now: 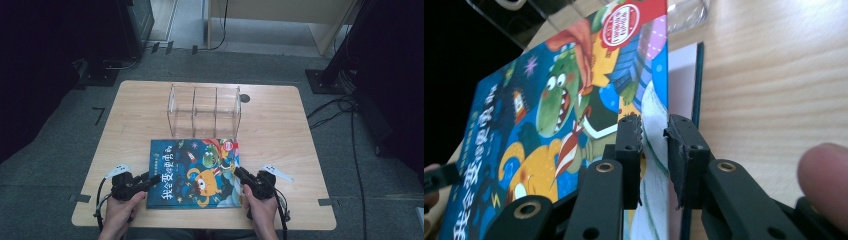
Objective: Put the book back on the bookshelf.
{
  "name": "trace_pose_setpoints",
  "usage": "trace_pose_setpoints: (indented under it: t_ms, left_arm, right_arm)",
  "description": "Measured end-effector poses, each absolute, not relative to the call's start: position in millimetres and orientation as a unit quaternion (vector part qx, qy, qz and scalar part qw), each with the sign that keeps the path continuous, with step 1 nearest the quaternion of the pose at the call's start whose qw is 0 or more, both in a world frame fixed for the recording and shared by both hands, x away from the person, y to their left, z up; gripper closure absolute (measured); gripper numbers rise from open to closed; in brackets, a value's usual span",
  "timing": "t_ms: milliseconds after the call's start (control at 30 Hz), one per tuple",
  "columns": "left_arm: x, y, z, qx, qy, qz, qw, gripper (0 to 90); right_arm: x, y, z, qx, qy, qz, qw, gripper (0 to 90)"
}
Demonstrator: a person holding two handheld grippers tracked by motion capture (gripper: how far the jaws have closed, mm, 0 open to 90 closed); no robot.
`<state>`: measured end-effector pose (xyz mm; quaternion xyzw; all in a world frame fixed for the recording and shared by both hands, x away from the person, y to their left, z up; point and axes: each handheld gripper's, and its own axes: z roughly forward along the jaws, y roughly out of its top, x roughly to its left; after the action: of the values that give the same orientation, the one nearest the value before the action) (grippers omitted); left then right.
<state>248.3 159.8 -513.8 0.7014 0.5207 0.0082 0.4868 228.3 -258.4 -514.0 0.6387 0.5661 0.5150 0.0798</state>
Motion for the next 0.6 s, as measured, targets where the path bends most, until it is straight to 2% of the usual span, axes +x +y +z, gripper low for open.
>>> trace_pose_setpoints:
  t_ms: [133, 300, 467, 600]
  left_arm:
    - [251, 157, -514, 0.695, 0.525, -0.013, 0.491, 55.6]
    - [253, 162, -515, 0.689, 0.52, -0.045, 0.503, 62.2]
    - [252, 164, -512, 0.684, 0.522, -0.047, 0.508, 65.5]
    - [251, 167, -510, 0.674, 0.531, -0.052, 0.511, 69.3]
  right_arm:
    - [230, -259, -511, 0.631, 0.574, 0.51, 0.107, 77.0]
    - [229, -259, -511, 0.626, 0.583, 0.499, 0.137, 77.7]
    - [225, -255, -509, 0.611, 0.601, 0.485, 0.176, 76.8]
    - [216, -253, -506, 0.601, 0.618, 0.472, 0.185, 72.3]
